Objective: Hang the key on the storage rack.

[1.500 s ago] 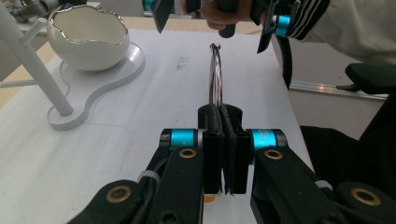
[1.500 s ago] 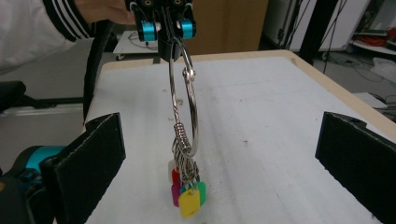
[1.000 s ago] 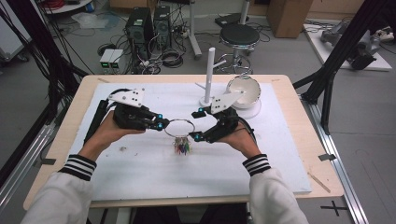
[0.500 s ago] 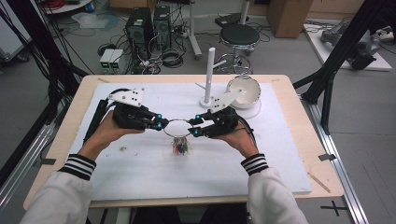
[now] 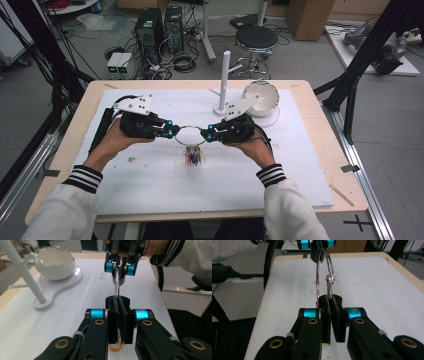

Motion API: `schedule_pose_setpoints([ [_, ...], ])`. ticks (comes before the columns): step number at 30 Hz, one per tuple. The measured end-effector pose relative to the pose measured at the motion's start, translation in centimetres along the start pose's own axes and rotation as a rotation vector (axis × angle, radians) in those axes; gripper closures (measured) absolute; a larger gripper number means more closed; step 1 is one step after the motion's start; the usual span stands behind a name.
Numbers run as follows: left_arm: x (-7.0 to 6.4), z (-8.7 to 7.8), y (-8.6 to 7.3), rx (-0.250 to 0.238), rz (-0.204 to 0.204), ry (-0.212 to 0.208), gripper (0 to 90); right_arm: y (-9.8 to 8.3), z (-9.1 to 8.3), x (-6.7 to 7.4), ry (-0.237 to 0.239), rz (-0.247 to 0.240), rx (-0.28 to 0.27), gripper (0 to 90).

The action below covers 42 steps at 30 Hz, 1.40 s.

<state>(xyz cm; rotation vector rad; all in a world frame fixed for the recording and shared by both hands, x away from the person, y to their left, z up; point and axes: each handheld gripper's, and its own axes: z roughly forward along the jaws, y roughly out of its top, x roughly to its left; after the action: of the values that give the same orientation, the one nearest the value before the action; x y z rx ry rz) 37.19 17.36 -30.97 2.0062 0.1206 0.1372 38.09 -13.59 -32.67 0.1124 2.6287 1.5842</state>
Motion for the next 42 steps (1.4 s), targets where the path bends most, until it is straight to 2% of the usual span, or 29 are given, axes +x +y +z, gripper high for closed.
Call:
schedule_pose_setpoints([
  [2,0.0,-0.1,-0.4,-0.007,0.003,0.029,83.8,0.0,0.0,-0.1,-0.009,0.010,0.013,87.7],
  [5,0.1,-0.4,-0.9,-0.016,-0.009,0.052,74.1,-0.2,-0.1,-0.4,-0.011,0.050,0.022,87.9],
  [7,0.1,-0.6,-1.3,-0.018,-0.030,0.068,63.9,-0.3,-0.4,-0.6,-0.023,0.073,0.019,87.9],
  [8,0.1,-0.6,-1.5,-0.013,-0.037,0.079,51.2,-0.5,-1.0,-1.1,-0.051,0.081,0.001,87.9],
  [9,0.1,-0.7,-1.7,-0.001,-0.039,0.096,51.2,-0.5,-1.0,-1.1,-0.051,0.081,0.001,87.9],
  [11,0.1,-1.0,-2.4,0.006,-0.053,0.122,38.4,-0.6,-1.7,-1.5,-0.080,0.108,-0.010,87.9],
  [14,-0.2,-1.6,-3.6,0.004,-0.082,0.192,23.8,-0.8,-2.9,-2.4,-0.123,0.145,-0.040,87.9],
  [16,-0.3,-2.2,-4.5,-0.015,-0.103,0.230,17.5,-0.9,-3.7,-3.2,-0.143,0.168,-0.058,87.9],
  [18,-0.5,-2.8,-5.3,-0.023,-0.129,0.282,7.5,-1.0,-4.4,-3.9,-0.164,0.195,-0.063,87.9],
  [19,-0.6,-3.2,-5.7,-0.027,-0.140,0.295,5.3,-0.9,-4.7,-4.2,-0.175,0.203,-0.063,87.9],
  [21,-0.7,-3.8,-6.4,-0.031,-0.152,0.321,1.7,-0.9,-5.3,-4.8,-0.195,0.221,-0.069,87.9],
  [26,-1.2,-4.8,-7.7,-0.030,-0.170,0.357,1.7,-0.6,-6.1,-6.2,-0.232,0.243,-0.083,87.9],
  [32,-2.1,-5.8,-8.7,-0.059,-0.162,0.401,1.7,-0.1,-6.3,-7.5,-0.266,0.266,-0.082,87.9],
  [35,-2.7,-6.2,-9.5,-0.052,-0.143,0.426,1.7,-0.3,-6.1,-8.1,-0.288,0.277,-0.088,87.9],
  [42,-4.4,-7.0,-12.4,-0.126,-0.190,0.487,1.7,-1.7,-5.7,-9.7,-0.327,0.337,-0.069,87.9],
])
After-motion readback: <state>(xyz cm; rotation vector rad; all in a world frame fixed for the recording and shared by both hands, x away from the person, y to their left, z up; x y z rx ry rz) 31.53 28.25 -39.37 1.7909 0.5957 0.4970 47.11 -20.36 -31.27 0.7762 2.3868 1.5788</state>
